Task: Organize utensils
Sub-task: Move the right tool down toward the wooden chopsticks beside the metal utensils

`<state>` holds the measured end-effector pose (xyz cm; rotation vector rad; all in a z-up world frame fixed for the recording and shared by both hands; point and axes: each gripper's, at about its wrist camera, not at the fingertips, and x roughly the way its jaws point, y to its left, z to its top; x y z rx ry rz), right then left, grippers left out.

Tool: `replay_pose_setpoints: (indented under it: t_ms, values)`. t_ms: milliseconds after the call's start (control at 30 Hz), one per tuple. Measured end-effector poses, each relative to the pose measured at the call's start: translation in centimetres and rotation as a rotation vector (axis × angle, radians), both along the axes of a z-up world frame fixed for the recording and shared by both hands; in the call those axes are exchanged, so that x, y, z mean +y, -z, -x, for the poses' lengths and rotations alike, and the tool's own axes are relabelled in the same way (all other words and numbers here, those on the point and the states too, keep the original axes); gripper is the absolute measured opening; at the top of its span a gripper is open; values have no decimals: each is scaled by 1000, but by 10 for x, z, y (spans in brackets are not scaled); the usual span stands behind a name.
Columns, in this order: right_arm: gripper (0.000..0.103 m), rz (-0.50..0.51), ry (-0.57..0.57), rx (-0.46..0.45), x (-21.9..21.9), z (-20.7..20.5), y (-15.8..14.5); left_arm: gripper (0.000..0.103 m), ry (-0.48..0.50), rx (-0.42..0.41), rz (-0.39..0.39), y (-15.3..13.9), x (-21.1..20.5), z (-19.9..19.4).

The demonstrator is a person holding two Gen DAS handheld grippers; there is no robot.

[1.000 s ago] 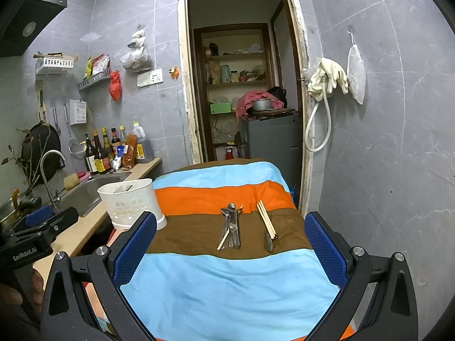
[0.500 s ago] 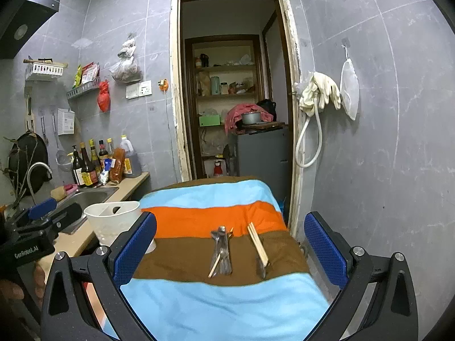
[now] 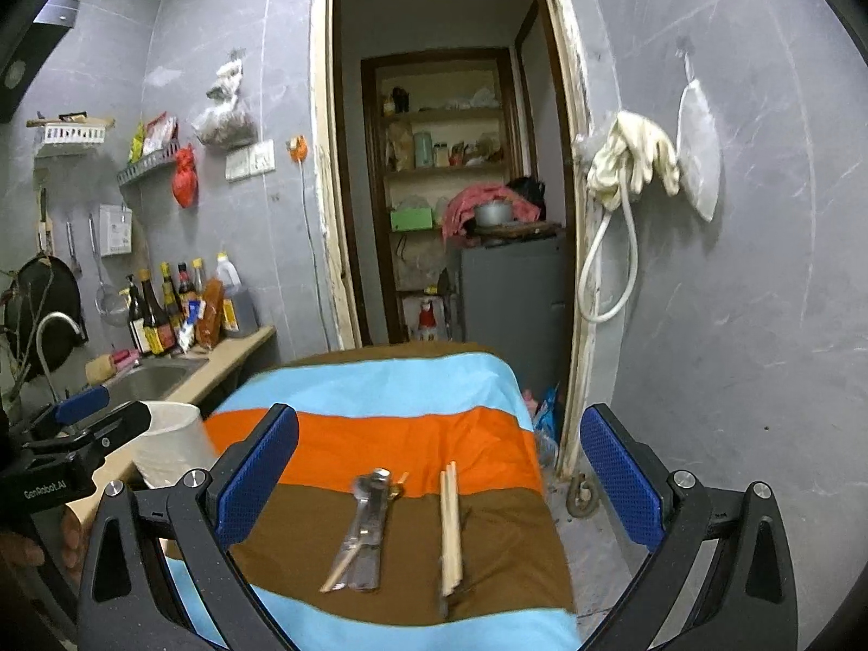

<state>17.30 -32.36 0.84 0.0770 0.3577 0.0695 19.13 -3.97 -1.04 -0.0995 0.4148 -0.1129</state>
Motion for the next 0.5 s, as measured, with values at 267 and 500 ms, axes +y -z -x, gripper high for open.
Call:
replay_pose_setpoints:
  t_ms: [267,500]
  values:
    - [102,56,-22,125,-32,-80,35,103,-36,108,14,40,-23,-57]
    - [102,25,-99,263,-35,-138,78,97,-42,235,16,74,-33,-101]
